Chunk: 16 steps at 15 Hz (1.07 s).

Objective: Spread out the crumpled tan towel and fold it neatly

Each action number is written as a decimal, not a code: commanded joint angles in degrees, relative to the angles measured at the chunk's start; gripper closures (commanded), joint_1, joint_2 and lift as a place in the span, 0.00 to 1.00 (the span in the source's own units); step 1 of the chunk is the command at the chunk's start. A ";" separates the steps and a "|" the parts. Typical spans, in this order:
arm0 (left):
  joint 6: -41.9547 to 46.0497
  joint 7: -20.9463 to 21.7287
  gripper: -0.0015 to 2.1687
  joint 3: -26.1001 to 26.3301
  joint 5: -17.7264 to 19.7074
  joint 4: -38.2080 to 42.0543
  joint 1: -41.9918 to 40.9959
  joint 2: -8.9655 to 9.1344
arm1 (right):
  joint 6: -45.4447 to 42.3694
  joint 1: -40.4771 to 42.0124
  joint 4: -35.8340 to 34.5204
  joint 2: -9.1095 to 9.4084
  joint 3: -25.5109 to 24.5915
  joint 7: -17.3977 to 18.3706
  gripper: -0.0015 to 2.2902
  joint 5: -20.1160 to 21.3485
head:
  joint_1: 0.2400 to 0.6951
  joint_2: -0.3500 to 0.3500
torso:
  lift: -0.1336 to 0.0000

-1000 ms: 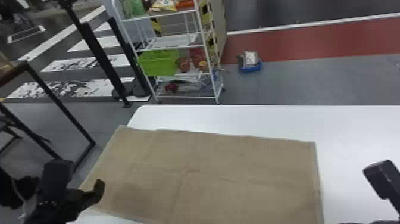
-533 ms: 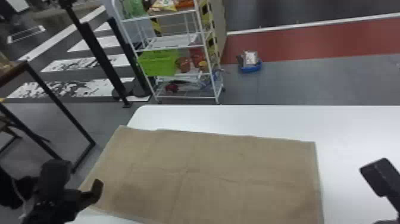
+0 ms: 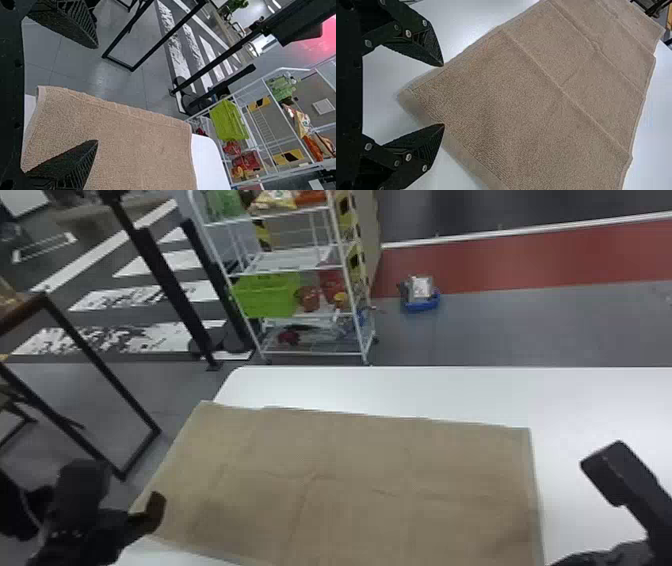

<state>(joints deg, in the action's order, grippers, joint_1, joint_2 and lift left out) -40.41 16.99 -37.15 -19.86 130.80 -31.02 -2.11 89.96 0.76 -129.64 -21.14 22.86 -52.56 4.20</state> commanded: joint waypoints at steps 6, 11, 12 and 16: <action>0.02 0.06 0.01 -0.03 0.00 -0.02 0.00 0.00 | 0.12 -1.03 -0.17 -1.62 2.89 -0.17 0.18 1.08 | 1.00 1.00 | 0.08; 0.02 0.06 0.01 -0.11 0.00 -0.02 0.00 0.00 | 0.12 -2.08 0.09 -2.50 6.41 -0.96 0.18 4.24 | 1.00 1.00 | 0.08; 0.19 0.06 0.01 -0.11 0.00 -0.02 0.00 0.00 | 0.12 -2.26 0.09 -3.11 6.85 -1.49 0.18 4.77 | 1.00 1.00 | 0.08; 0.55 0.06 0.01 -0.11 0.00 -0.28 0.00 0.00 | 0.12 -2.79 0.44 -3.38 8.17 -1.76 0.18 6.26 | 1.00 1.00 | 0.08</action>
<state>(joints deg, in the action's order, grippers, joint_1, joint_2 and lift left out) -39.83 17.05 -37.26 -19.84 130.54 -31.02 -2.11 89.96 -1.56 -129.39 -24.47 30.40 -54.22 10.12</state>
